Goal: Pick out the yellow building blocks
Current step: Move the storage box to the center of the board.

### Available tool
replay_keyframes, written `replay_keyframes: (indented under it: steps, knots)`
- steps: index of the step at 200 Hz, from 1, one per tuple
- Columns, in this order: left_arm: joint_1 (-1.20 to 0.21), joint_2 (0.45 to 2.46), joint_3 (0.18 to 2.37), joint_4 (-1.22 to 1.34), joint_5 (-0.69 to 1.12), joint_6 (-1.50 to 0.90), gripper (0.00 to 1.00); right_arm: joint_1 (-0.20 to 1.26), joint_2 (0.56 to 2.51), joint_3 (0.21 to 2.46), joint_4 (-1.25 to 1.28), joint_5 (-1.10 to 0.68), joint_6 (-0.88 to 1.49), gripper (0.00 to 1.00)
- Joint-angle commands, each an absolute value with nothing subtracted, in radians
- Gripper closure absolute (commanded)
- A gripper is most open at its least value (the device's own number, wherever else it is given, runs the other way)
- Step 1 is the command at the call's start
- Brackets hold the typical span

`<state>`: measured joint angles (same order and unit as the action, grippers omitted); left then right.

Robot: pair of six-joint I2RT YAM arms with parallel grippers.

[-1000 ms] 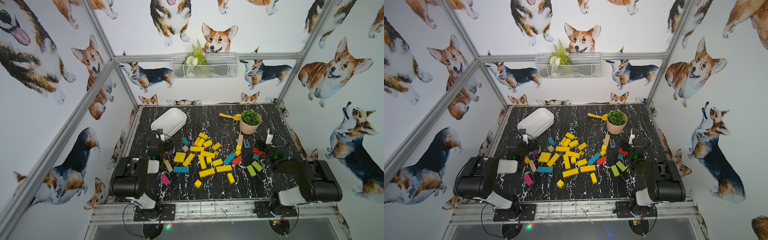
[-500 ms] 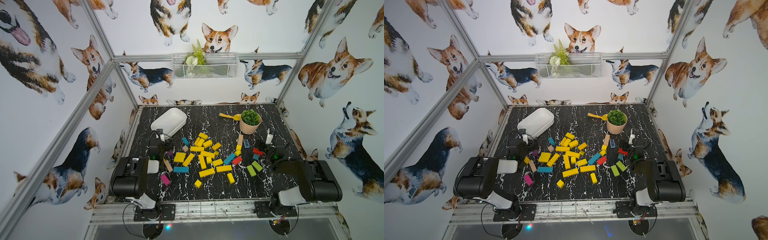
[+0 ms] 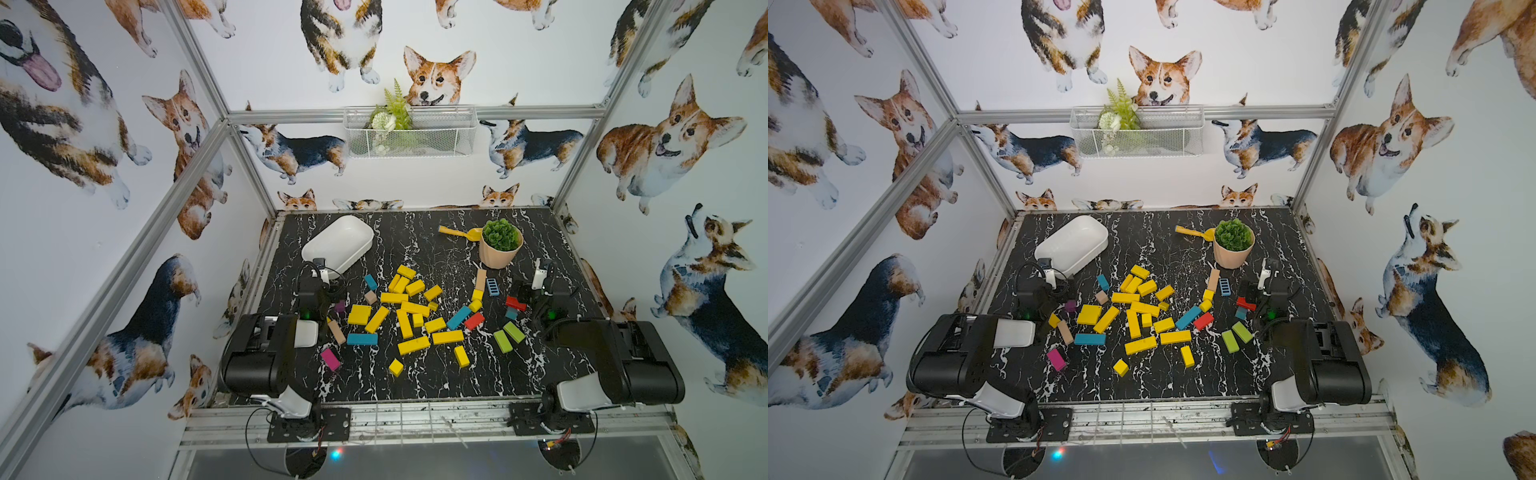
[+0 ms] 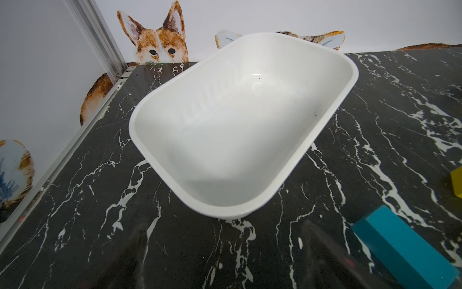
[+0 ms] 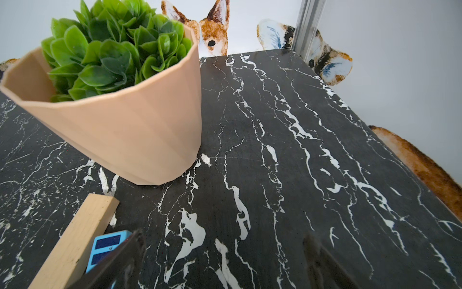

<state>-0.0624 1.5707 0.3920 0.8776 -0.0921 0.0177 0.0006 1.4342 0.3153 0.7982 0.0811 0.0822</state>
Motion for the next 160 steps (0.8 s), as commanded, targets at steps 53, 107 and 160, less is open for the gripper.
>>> replay_keyframes:
  steps: [53,107,160]
  knots:
    - [-0.077,1.291,0.508,0.478,-0.279,-0.074,0.01,0.003,0.947,0.381,0.36,0.169,0.316,0.0]
    - [-0.068,1.241,0.756,-0.069,-0.59,-0.482,0.01,0.001,0.96,0.561,-0.014,-0.029,0.582,0.0]
    - [-0.037,1.468,1.02,-0.31,-0.29,-0.556,0.01,0.109,1.009,0.663,-0.14,-0.267,0.584,0.01]
